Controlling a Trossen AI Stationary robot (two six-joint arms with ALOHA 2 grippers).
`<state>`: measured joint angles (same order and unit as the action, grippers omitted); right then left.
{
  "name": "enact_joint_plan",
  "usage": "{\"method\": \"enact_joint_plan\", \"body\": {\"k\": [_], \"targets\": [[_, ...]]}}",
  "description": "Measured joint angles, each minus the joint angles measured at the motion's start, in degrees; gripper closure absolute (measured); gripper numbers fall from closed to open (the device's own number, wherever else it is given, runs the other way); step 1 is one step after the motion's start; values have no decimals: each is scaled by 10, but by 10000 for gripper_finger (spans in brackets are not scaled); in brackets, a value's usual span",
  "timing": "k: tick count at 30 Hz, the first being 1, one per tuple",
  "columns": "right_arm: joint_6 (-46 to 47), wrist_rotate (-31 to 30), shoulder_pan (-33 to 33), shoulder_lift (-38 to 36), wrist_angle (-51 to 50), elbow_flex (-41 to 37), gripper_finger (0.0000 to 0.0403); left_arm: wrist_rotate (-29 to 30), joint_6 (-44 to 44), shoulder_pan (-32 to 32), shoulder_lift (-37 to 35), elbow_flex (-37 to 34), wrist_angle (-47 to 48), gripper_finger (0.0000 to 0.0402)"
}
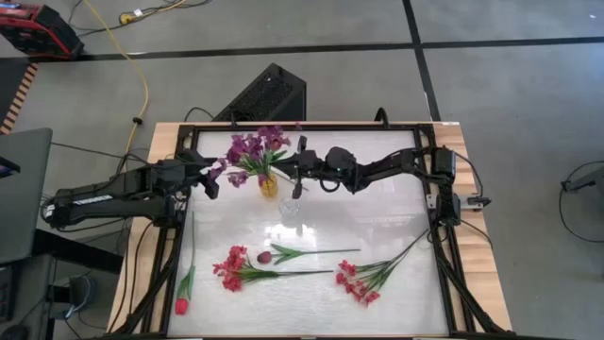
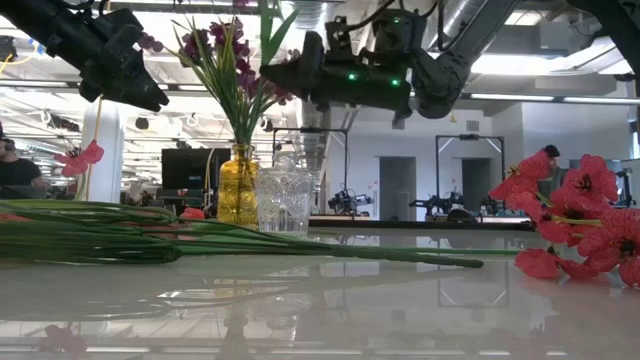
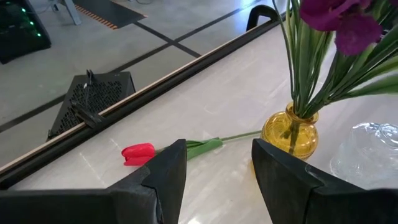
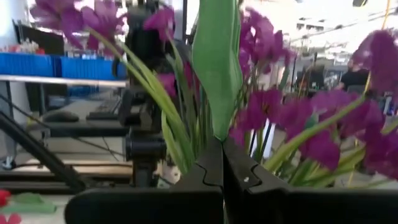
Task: Sort flowers into vase by color
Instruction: Put the top red flower into the yellow vase
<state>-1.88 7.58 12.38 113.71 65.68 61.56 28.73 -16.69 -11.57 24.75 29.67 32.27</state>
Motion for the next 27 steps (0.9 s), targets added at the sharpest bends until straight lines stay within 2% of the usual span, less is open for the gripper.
{"method": "enact_joint_plan", "body": {"k": [11, 17, 27], "targets": [[-3, 1, 5, 0, -66, 0, 383, 0, -2, 0, 0, 0, 0, 231], [-19, 1, 5, 0, -86, 0, 365, 0, -5, 0, 0, 0, 0, 231], [-32, 0, 9, 0, -100, 0, 360, 0, -5, 0, 0, 0, 2, 231]]}}
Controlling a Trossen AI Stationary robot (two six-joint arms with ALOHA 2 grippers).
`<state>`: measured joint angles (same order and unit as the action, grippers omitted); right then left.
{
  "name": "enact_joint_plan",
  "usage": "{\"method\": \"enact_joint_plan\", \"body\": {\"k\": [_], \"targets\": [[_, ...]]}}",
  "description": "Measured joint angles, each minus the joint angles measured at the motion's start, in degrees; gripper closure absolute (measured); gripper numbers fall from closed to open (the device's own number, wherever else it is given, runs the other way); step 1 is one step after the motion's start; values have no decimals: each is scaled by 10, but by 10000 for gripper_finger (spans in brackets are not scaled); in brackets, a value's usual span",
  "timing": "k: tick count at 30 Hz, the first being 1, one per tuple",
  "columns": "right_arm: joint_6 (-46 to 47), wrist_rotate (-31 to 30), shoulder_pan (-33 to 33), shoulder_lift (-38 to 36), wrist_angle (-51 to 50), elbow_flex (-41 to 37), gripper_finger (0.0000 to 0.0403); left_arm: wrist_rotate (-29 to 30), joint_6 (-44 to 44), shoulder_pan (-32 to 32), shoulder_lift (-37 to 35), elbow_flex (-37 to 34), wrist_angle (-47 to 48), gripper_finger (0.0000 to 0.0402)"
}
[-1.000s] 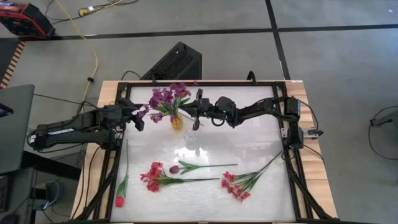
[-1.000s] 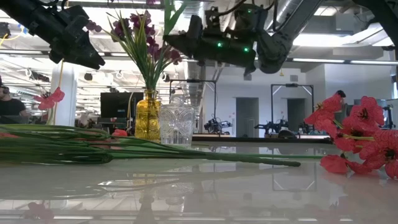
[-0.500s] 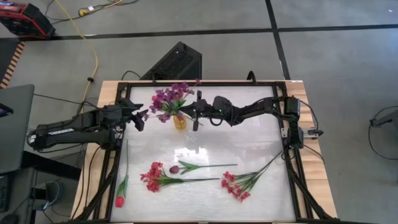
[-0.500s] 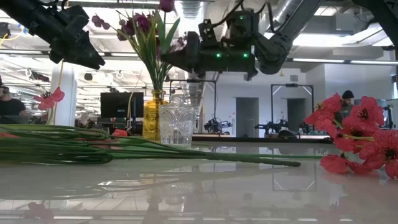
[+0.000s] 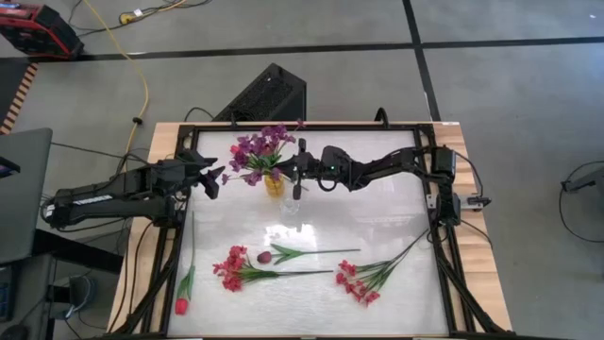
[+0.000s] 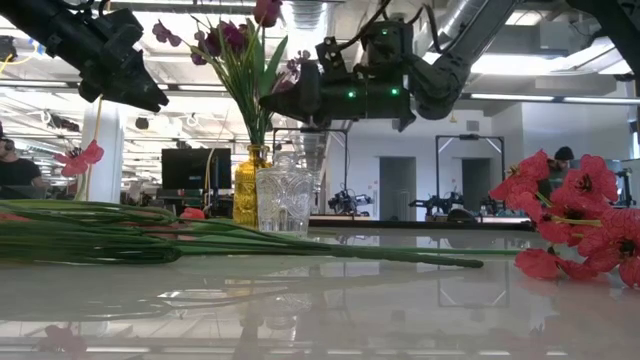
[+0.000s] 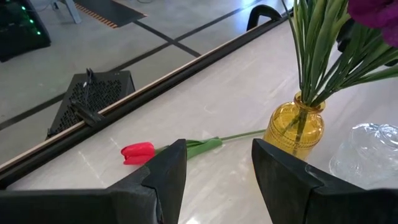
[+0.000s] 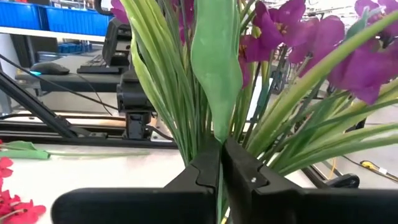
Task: Sort flowers into vase by color
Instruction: Put the top red flower into the yellow vase, then put the red flower into the yellow vase
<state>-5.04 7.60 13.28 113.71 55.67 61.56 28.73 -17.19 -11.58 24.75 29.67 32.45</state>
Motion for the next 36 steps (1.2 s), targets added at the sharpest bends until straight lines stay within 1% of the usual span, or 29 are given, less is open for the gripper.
{"method": "enact_joint_plan", "body": {"k": [3, 5, 8, 11, 14, 16, 20, 23, 27, 29, 31, 34, 36], "targets": [[-8, 0, 4, -1, -14, 0, 353, 0, 0, 0, 0, 0, 1, 231], [-14, -1, 7, -8, -43, 0, 342, 0, 0, 0, 0, 0, 1, 231], [-15, -1, 8, -26, -86, 0, 313, 0, 0, 0, 0, 0, 1, 231], [-17, -1, 8, -47, -134, 0, 275, 0, 1, 0, 0, 0, 1, 231], [-35, -1, 7, -75, -208, 0, 231, 0, 2, 0, 0, 0, 1, 231], [-53, -1, 3, -102, -277, 0, 205, 0, 2, 0, 0, 0, 1, 231], [-74, -1, -10, -160, -428, 0, 170, 0, 2, 0, 0, 0, 2, 231], [-70, -1, -32, -200, -523, 0, 163, -2, 2, 0, 0, 0, 2, 231], [-39, -1, -77, -237, -604, 0, 168, -4, 4, 0, 5, -12, -8, 231], [-19, -2, -106, -246, -625, 0, 172, -6, 7, 0, 5, -29, -30, 231], [3, -1, -134, -247, -636, 0, 176, -21, 20, 0, 7, -51, -63, 231], [36, -4, -175, -242, -642, 0, 180, -61, 33, 0, 9, -81, -114, 231], [60, -27, -200, -230, -635, 1, 183, -92, 41, 0, 9, -96, -149, 231]]}}
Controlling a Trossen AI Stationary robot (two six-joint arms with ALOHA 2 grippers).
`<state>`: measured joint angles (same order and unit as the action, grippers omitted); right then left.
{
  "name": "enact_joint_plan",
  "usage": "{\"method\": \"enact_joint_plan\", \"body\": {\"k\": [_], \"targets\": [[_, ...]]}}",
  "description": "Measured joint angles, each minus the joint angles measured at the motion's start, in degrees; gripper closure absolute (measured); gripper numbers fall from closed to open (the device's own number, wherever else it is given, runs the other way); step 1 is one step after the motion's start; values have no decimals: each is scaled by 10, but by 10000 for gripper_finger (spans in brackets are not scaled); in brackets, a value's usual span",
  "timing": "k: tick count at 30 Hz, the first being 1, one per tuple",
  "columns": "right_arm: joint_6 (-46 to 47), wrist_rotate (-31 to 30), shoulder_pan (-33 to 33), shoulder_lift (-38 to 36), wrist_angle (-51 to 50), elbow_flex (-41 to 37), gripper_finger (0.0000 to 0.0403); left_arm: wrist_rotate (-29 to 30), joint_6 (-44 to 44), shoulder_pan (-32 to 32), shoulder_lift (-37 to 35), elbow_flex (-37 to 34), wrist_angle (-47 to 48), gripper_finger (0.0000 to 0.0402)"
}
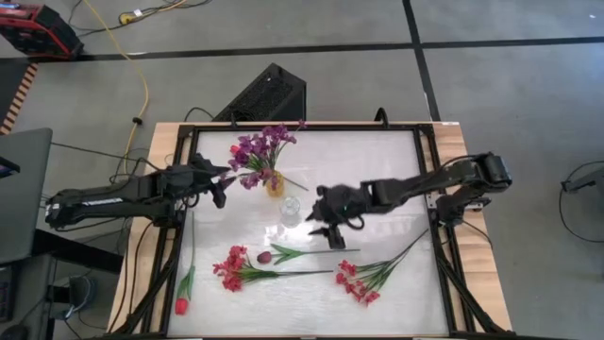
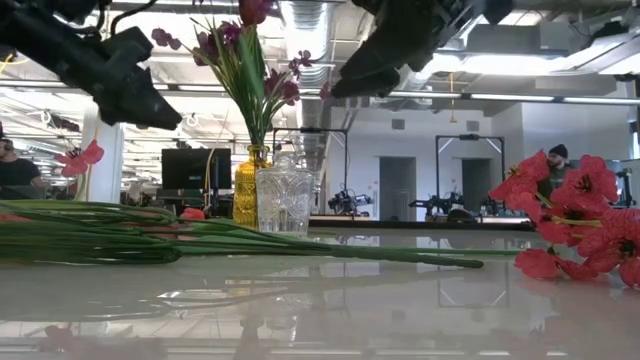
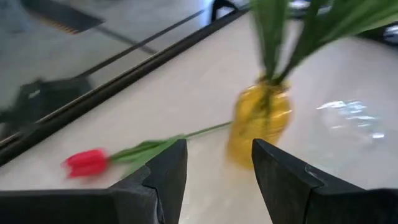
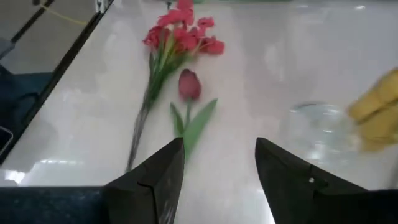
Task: Sort flowers into vase by color
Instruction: Put the red flower into the yellow vase
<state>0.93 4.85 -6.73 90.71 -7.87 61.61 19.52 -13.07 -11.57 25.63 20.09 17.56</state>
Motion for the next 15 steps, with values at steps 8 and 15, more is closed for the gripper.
{"method": "enact_joint_plan", "body": {"k": [8, 15], "targets": [[99, -27, -56, 98, -43, 59, 189, -116, 33, 15, 0, -67, -118, 231], [146, -50, -84, 210, -144, 172, 196, -188, 81, 39, -1, -73, -172, 231]]}}
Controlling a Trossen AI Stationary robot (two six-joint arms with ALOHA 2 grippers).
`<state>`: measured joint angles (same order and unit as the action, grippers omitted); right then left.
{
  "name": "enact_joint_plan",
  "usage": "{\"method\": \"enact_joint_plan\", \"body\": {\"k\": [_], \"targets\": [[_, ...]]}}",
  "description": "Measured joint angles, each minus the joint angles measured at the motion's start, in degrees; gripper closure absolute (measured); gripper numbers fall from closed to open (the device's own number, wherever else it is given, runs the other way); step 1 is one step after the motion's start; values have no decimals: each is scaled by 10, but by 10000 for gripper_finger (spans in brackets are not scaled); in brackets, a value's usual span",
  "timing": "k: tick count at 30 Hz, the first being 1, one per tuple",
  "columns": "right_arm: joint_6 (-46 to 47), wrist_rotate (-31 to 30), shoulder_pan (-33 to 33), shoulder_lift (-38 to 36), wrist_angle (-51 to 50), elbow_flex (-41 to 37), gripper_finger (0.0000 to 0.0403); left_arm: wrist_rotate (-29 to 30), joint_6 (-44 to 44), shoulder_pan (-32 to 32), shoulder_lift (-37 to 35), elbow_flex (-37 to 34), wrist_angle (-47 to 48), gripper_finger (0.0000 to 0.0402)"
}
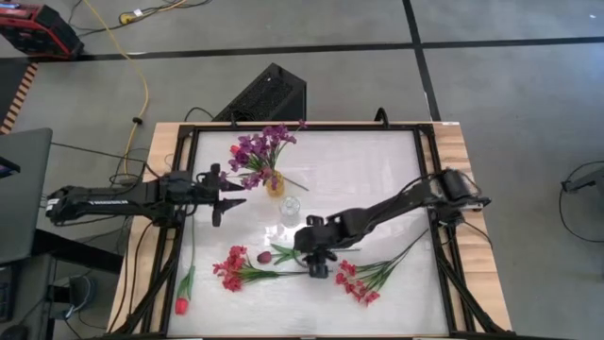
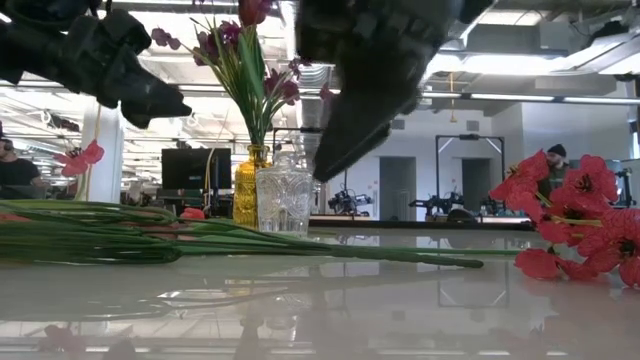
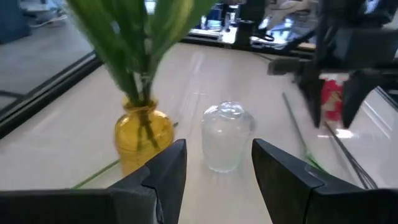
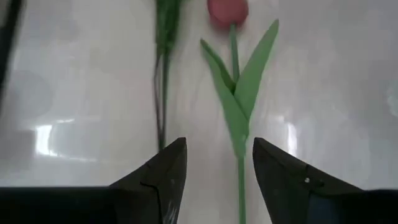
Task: Sort flowers into vase by color
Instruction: Put the red flower into the yellow vase
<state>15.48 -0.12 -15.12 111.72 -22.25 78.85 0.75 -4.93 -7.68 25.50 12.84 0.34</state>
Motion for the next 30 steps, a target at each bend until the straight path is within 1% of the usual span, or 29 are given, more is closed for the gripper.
{"method": "enact_joint_plan", "body": {"k": [2, 6, 9, 11, 16, 20, 22, 26, 28, 30], "targets": [[6, -18, -2, 28, -20, 29, 200, 0, 6, 7, 3, 0, -4, 231], [10, -51, -3, 73, -97, 86, 212, 0, 7, 16, 5, 0, -3, 231], [26, -58, -2, 88, -157, 116, 223, 0, 14, 24, 6, 0, 1, 231], [42, -58, -3, 94, -175, 122, 229, 0, 20, 28, 7, 0, 2, 231], [67, -59, -14, 95, -182, 119, 236, 0, 32, 33, 8, 0, 2, 231], [72, -96, -26, 96, -183, 118, 237, 0, 44, 33, 8, 0, 2, 231], [72, -108, -29, 107, -174, 119, 237, 0, 45, 33, 8, 0, 2, 231], [72, -105, -29, 140, -168, 121, 237, 0, 45, 33, 8, 0, 2, 231], [72, -103, -29, 156, -168, 122, 245, 0, 45, 33, 8, 0, 2, 231], [72, -99, -30, 161, -167, 122, 270, -1, 46, 33, 9, 0, 2, 231]]}}
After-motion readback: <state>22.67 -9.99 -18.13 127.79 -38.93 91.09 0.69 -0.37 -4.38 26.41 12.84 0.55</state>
